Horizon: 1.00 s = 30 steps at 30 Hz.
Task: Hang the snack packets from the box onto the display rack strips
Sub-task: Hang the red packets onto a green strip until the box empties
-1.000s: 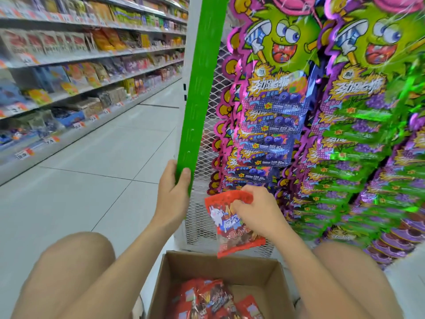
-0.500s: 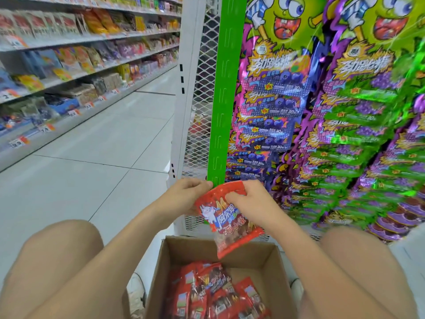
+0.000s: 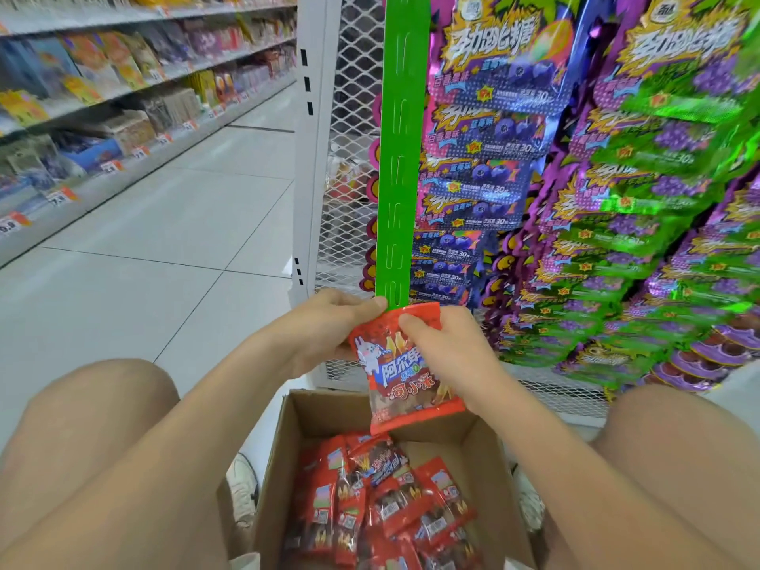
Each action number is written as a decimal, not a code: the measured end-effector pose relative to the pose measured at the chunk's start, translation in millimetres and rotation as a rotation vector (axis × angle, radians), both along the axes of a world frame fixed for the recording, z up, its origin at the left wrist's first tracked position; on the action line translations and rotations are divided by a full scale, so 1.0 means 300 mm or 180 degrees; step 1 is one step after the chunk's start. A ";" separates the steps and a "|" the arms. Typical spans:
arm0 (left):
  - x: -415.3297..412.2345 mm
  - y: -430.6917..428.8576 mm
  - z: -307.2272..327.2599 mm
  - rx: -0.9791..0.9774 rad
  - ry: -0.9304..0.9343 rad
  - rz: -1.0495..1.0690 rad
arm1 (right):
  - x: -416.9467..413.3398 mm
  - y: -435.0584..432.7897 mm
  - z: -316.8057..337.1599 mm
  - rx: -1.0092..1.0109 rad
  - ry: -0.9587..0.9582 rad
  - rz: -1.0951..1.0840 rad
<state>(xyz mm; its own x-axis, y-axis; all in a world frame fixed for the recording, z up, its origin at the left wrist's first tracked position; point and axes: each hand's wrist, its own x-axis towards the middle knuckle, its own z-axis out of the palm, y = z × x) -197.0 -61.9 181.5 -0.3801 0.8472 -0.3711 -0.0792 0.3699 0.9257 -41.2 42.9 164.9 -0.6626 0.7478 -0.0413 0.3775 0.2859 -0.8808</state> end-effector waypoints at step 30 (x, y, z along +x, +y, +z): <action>0.099 -0.030 -0.240 0.0638 0.4092 0.0498 | 0.060 0.109 -0.364 0.0204 -0.2335 0.0708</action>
<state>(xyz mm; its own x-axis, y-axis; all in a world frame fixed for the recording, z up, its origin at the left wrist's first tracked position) -167.2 -70.9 109.6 -0.4646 0.7599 0.4545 0.8668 0.2853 0.4090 -23.2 75.5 55.6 -0.6174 0.6160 -0.4893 0.7863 0.4654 -0.4063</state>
